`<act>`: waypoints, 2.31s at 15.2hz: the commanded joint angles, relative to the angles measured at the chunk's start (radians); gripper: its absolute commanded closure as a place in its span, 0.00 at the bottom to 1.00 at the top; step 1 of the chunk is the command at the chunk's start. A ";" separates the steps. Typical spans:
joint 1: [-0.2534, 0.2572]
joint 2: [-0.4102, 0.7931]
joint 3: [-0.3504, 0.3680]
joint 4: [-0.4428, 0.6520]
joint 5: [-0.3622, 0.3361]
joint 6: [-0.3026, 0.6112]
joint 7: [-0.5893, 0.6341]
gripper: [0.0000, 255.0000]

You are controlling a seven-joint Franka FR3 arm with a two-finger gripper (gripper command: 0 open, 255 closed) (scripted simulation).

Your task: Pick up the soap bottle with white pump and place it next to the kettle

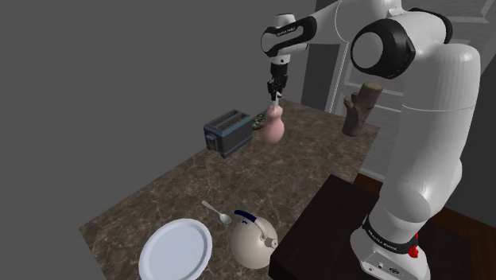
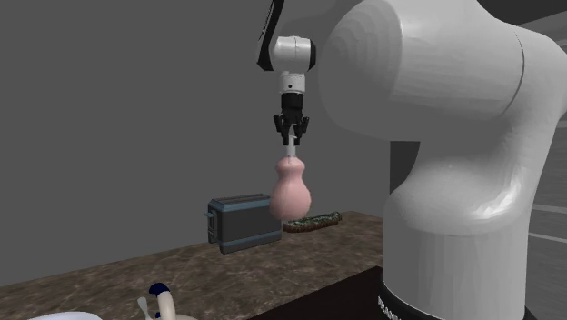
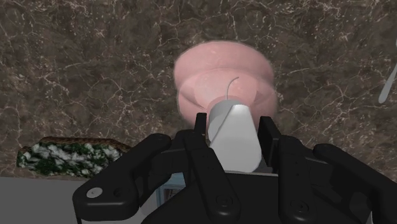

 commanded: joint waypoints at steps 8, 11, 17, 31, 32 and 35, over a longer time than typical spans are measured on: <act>-0.003 -0.009 -0.003 0.109 -0.003 -0.117 0.002 1.00; -0.005 -0.008 -0.003 0.151 -0.003 -0.158 0.003 1.00; -0.009 0.002 -0.004 0.247 -0.002 -0.244 0.003 1.00; -0.034 0.084 -0.006 0.561 0.017 -0.477 0.001 1.00; -0.037 0.095 -0.006 0.592 0.020 -0.497 0.001 1.00; 0.003 0.009 0.001 0.479 -0.002 -0.468 0.036 1.00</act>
